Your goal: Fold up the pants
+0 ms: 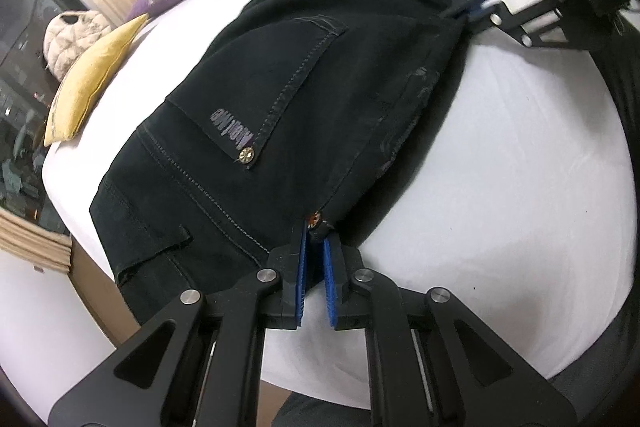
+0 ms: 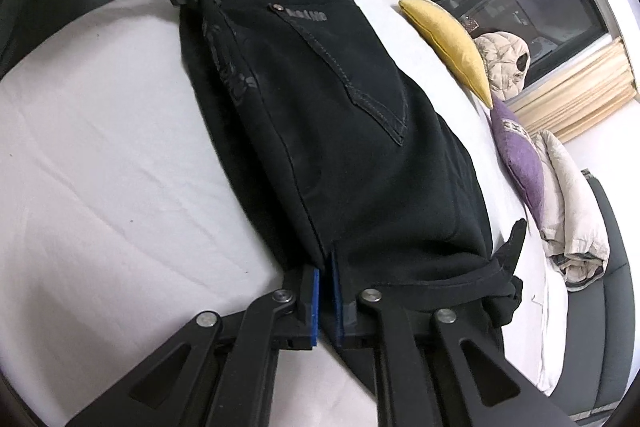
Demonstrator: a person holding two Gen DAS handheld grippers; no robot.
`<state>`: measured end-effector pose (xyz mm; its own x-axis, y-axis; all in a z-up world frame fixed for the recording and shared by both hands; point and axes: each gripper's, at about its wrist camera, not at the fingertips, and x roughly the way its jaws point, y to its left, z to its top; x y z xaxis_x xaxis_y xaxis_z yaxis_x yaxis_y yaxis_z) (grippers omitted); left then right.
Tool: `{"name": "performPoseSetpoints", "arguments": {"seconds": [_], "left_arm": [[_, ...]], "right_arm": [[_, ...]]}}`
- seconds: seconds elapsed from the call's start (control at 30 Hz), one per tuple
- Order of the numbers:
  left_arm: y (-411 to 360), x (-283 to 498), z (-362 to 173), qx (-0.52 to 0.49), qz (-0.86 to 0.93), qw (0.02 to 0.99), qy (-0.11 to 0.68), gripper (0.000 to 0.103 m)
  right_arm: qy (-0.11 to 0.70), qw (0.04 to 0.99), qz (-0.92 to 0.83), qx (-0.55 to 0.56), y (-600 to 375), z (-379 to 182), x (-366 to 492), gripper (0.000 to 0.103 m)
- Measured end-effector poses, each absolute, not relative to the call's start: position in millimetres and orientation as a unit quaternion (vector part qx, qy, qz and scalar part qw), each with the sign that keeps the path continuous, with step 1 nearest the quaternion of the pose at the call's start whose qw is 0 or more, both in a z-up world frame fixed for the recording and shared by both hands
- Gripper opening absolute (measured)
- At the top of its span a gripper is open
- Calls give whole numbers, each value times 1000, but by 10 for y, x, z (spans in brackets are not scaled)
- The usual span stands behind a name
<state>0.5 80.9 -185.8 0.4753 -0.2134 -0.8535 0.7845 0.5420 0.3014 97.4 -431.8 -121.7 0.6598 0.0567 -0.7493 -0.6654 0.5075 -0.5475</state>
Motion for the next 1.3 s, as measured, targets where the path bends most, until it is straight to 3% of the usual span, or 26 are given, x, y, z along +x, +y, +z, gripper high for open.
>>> {"name": "performPoseSetpoints", "arguments": {"seconds": [0.13,0.2,0.43,0.53,0.67,0.87,0.93,1.0,1.17,1.23,1.3], "left_arm": [[821,-14,-1769,350,-309,779,419,13],[849,-35,-1639,335,-314,774,436,14],[697,482,-1093,189,-288,844,412,14],[467,783,-1257,169,-279,846,423,14],[252,945,-1848,186,-251,821,478,14],[309,891,-1666,159,-244,835,467,14],[259,892,-1487,150,-250,848,442,14],[146,962,-1449,153,-247,853,433,14],[-75,1185,-1794,138,-212,849,463,14],[-139,1205,-1836,134,-203,852,463,14],[-150,1187,-1854,134,-201,852,464,14]], "right_arm": [[341,799,227,-441,-4378,-1142,869,24],[359,809,245,-397,-4505,-961,842,40],[362,879,243,-192,-4764,-357,1394,42],[379,876,245,-169,-4644,-544,1659,41],[461,841,211,-189,-4672,-1065,1760,41],[464,855,212,-93,-5155,-885,1563,41],[445,874,184,-59,-5365,-635,1723,45],[425,895,131,-36,-5639,-368,2050,59],[427,904,28,-31,-6022,-77,3120,63],[441,897,8,-27,-6084,-83,3517,73],[469,883,-6,-21,-6104,-183,3906,73]]}}
